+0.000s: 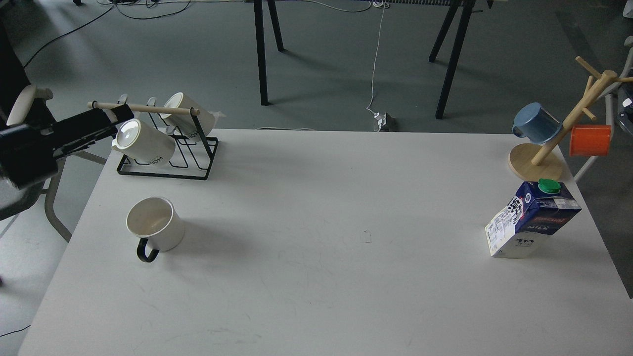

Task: Place cup and milk with both arms
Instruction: 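Move the left gripper down toward the white mug's rim, then grasp the white mug by its rim with the left gripper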

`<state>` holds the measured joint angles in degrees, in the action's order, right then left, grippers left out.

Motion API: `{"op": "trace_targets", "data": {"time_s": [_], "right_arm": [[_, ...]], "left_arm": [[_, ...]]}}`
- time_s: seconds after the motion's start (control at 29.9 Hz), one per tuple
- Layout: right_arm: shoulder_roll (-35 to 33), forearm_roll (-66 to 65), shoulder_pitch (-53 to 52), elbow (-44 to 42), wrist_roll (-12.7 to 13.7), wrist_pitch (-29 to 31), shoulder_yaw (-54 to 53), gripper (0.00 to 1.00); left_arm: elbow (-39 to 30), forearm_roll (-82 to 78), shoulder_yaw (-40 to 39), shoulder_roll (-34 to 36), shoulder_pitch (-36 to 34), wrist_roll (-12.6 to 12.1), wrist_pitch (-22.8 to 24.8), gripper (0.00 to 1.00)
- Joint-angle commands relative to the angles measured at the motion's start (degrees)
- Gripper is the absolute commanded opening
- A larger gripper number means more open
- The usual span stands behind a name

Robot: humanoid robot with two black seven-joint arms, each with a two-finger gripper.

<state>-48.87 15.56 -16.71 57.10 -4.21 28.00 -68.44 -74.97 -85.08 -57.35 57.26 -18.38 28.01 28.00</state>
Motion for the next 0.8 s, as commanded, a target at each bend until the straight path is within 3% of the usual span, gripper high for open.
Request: {"op": "trace_targets", "data": {"time_s": [0.0, 0.27, 0.77], "right_arm": [[-0.2, 0.0, 0.0, -0.1, 0.0, 0.0, -0.1, 0.99], [0.1, 0.0, 0.5, -0.1, -0.1, 0.0, 0.0, 0.99], [0.3, 0.0, 1.2, -0.1, -0.2, 0.0, 0.0, 0.99]], "left_arm": [[-1.5, -15.1, 4.1, 0.6, -0.3, 0.0, 0.0, 1.0], [-0.2, -26.0, 7.7, 0.1, -0.1, 0.0, 0.0, 1.0], [11.7, -29.0, 14.4, -5.1, -5.4, 0.0, 0.0, 1.0]]}}
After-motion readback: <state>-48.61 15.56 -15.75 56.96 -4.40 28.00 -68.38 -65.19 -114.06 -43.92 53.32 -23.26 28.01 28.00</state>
